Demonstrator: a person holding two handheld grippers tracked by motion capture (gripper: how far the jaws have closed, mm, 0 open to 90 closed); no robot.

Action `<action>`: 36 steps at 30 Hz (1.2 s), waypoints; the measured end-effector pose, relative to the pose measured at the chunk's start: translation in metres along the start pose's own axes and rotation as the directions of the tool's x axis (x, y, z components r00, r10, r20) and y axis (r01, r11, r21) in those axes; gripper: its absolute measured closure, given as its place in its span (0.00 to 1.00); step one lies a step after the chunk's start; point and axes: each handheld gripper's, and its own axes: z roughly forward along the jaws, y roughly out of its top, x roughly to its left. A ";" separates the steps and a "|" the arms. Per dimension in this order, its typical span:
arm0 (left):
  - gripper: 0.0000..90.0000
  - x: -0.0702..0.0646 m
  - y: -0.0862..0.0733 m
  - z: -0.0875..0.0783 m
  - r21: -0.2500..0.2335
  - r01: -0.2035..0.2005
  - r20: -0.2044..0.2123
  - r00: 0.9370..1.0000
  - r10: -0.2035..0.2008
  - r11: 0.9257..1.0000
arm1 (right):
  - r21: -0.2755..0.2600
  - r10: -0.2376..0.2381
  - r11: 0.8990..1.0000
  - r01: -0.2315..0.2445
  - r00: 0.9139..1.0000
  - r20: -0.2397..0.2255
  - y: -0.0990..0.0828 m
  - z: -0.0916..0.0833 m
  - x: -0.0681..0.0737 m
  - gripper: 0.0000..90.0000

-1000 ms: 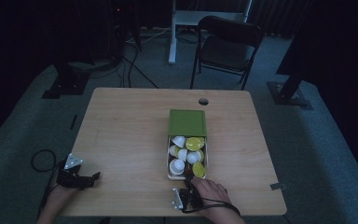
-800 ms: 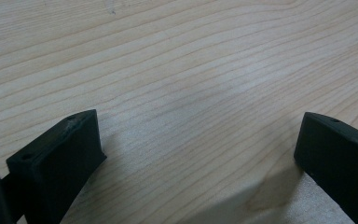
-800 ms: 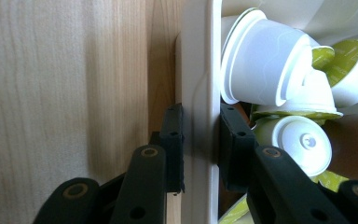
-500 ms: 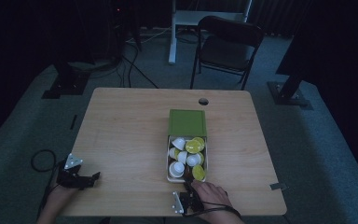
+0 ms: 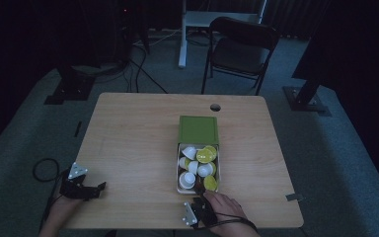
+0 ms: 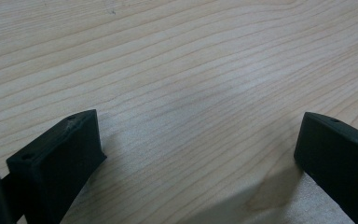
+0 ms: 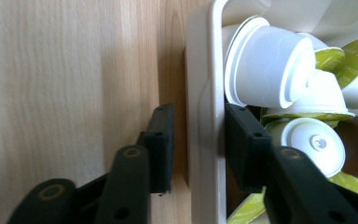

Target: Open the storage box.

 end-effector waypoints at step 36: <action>0.01 0.000 0.000 0.000 -0.001 0.002 0.000 1.000 -0.002 1.000 | -0.292 0.566 0.779 -0.554 0.823 -0.051 -0.058 -0.050 -0.071 0.32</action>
